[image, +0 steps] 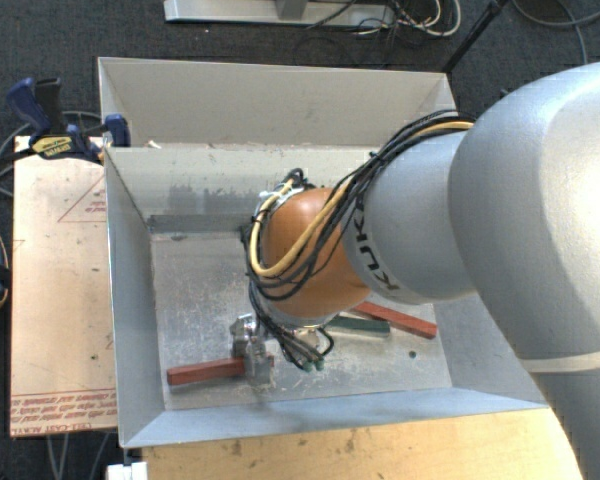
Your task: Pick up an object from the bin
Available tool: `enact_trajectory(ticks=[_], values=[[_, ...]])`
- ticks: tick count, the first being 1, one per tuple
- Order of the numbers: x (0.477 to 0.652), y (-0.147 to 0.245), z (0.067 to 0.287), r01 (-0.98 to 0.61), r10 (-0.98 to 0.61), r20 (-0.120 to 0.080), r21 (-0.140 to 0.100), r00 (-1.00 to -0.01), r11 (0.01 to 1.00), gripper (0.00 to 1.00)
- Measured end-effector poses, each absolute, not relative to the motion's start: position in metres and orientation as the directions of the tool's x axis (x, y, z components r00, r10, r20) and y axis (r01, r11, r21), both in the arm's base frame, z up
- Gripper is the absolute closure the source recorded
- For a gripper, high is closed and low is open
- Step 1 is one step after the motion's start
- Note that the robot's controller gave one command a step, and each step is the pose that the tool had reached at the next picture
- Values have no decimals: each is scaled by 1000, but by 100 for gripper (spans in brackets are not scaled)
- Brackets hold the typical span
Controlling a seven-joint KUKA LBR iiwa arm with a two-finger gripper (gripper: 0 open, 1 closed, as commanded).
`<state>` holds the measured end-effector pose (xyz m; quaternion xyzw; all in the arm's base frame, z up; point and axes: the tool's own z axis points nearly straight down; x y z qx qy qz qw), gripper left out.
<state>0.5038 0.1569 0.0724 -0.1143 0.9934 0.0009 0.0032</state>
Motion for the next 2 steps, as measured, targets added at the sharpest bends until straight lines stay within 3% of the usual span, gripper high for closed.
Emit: enact_trajectory(ticks=[1,2], values=[[496,146,72,46,46,-6,6,-999,999,100],[512,111,73,180,180,-4,5,-984,984,100]])
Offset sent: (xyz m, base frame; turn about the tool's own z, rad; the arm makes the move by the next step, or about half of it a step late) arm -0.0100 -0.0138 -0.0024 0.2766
